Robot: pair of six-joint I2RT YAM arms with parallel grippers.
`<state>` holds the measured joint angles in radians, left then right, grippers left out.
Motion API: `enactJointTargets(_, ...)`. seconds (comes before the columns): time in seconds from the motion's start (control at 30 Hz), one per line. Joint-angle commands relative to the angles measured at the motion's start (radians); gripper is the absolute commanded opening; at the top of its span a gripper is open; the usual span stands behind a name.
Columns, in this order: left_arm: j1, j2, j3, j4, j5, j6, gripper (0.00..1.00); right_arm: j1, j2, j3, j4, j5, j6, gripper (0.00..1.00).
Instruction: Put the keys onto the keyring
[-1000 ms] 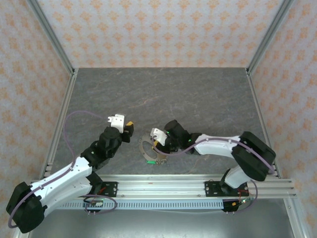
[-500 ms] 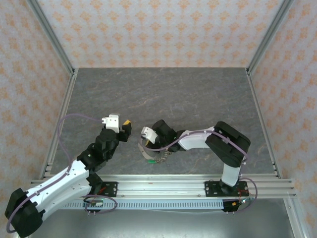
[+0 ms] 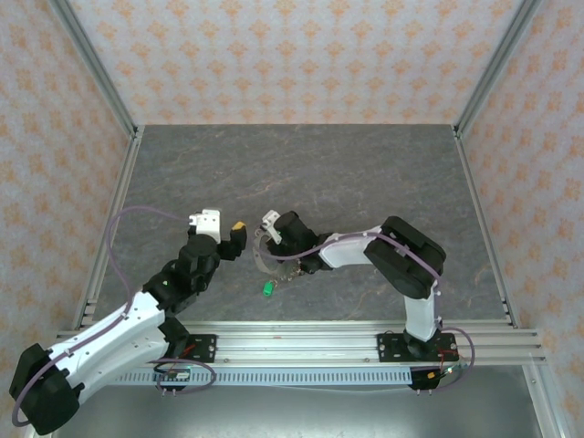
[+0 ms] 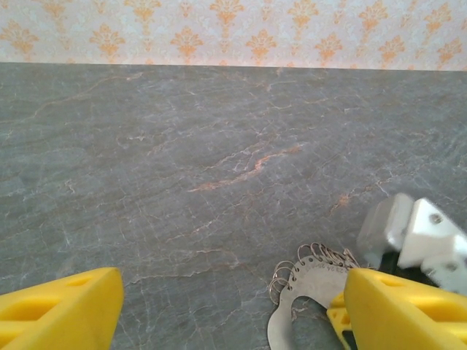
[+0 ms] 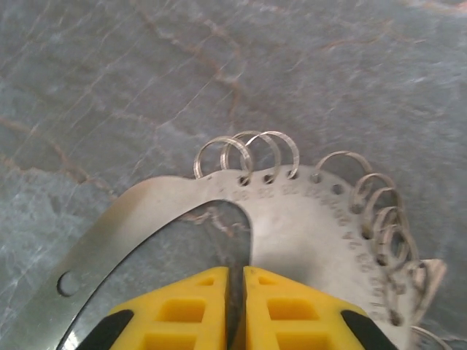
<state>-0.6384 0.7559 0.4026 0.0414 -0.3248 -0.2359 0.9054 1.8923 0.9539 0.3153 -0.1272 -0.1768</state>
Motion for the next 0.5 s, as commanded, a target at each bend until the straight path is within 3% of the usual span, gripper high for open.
enactJointTargets(0.0,0.01,0.029,0.053,-0.045,-0.018,-0.036,0.81,-0.02,-0.166,-0.058,0.107,0.078,0.033,0.17)
enactJointTargets(0.13,0.011,0.074,0.079,-0.045,-0.026,-0.054,0.83,-0.06,-0.348,-0.146,0.115,0.222,-0.024,0.21)
enactJointTargets(0.23,0.011,0.114,0.107,-0.052,-0.023,-0.043,0.84,-0.121,-0.488,-0.24,0.145,0.36,-0.051,0.31)
enactJointTargets(0.37,0.013,0.14,0.121,-0.048,-0.058,-0.046,0.84,-0.265,-0.676,-0.389,0.181,0.477,-0.048,0.44)
enactJointTargets(0.47,0.032,0.144,0.114,-0.035,-0.077,-0.058,0.93,-0.395,-0.812,-0.464,0.134,0.474,-0.023,0.5)
